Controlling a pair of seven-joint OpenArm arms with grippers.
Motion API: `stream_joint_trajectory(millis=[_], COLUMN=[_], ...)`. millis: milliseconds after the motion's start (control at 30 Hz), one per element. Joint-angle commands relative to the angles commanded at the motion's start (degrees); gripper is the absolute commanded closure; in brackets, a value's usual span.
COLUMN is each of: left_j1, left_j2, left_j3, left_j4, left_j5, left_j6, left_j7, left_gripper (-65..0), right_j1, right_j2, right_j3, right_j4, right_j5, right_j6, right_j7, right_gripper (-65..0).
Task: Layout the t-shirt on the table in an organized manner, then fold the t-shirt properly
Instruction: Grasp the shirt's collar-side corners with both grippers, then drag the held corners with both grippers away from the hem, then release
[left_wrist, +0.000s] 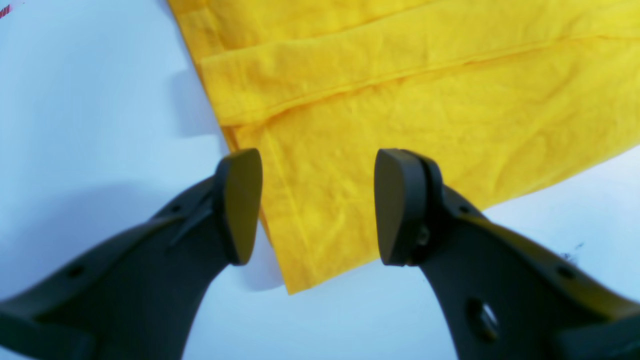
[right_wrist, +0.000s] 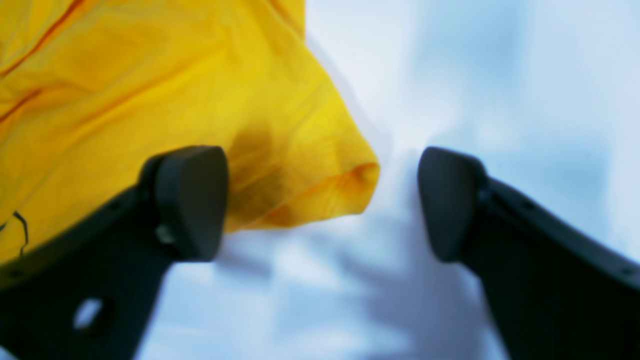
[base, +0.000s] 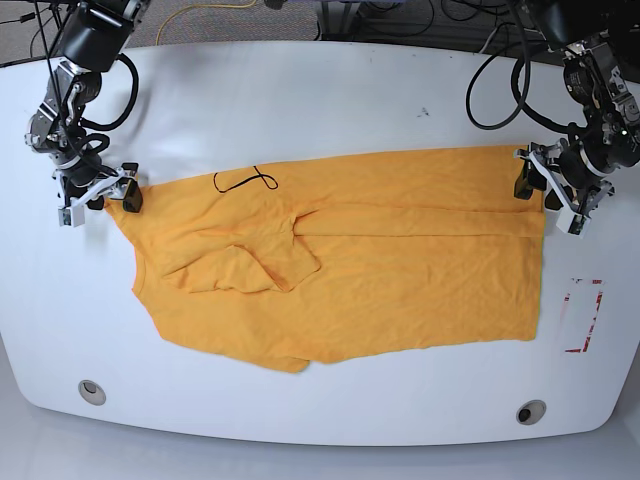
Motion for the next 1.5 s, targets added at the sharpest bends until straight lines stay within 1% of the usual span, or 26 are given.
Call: stream_joint_trajectory(millis=[67, 133, 200, 233, 400, 767, 933, 967, 1033, 1067, 1100, 1167, 1200, 1300, 1500], left_j1=[-0.18, -0.18, -0.18, -0.18, -0.18, 0.00, 0.09, 0.18, 0.26, 0.26, 0.35, 1.14, 1.49, 2.99, 6.95], left_j2=[0.00, 0.00, 0.00, 0.00, -0.09, -0.09, -0.18, -0.26, -0.26, -0.35, -0.35, -0.35, -0.35, -0.35, -0.26], left_j3=[-0.97, -1.67, -2.29, -2.55, -2.46, -0.88, 0.62, 1.67, 3.25, 3.96, 4.31, 4.66, 4.66, 4.66, 4.84], left_j4=[-1.85, -3.87, -5.89, -6.95, -10.20, -16.18, -18.29, -18.29, -18.29, -18.29, -18.29, -18.11, -17.58, -14.33, -6.51], left_j5=[0.00, 0.00, 0.00, 0.00, 0.00, 0.09, 0.09, 0.09, 0.09, 0.09, 0.09, 0.09, 0.09, 0.09, 0.09], left_j6=[0.00, 0.00, 0.00, 0.00, 0.00, 0.00, 0.00, 0.00, 0.00, 0.00, 0.00, 0.00, 0.00, 0.00, 0.00], left_j7=[0.00, 0.00, 0.00, -0.09, -0.09, -0.18, -0.18, -0.18, -0.18, -0.18, -0.18, -0.18, -0.18, -0.09, 0.00], left_gripper=[-34.2, -34.3, -34.3, -34.3, -34.4, -34.4, -32.6, -29.6, -20.7, -13.9, -10.4, -2.6, -1.3, -1.1, -1.1], right_j1=[0.00, -0.09, -0.18, -0.26, -0.44, -1.58, -1.85, -1.85, -1.85, -1.93, -2.29, -3.34, -3.69, -4.66, -9.23], right_j2=[-0.09, -0.70, -0.97, -0.97, -1.14, -1.23, -1.32, -1.58, -2.11, -2.37, -2.37, -2.46, -2.55, -3.78, -4.40], right_j3=[0.00, 0.00, 0.00, 0.00, 0.00, 0.09, 0.09, 0.09, 0.09, 0.09, 0.09, 0.09, 0.09, 0.09, 0.53], right_j4=[0.00, 0.09, 0.18, 0.18, 0.18, 0.88, 1.85, 1.85, 2.20, 2.64, 2.99, 4.31, 5.10, 7.38, 13.71], right_j5=[0.00, 0.00, 0.00, 0.00, 0.00, 0.62, 0.53, 0.35, 0.18, 0.09, 0.09, 0.09, 0.09, 0.09, 0.09], right_j6=[0.00, 0.00, 0.00, 0.00, 0.00, 0.00, 0.00, 0.00, 0.00, 0.00, 0.00, 0.00, 0.00, 0.00, 0.00], right_j7=[0.00, 0.00, 0.00, -0.09, -0.09, -0.09, -0.18, -0.18, -0.26, -0.26, -0.26, -0.26, -0.26, -0.88, -5.45], right_gripper=[-22.2, -14.1, -9.2, -8.7, -10.8, -10.6, -10.5, -10.3, -10.1, -10.0, -9.5, -6.8, -4.6, 0.0, -0.3])
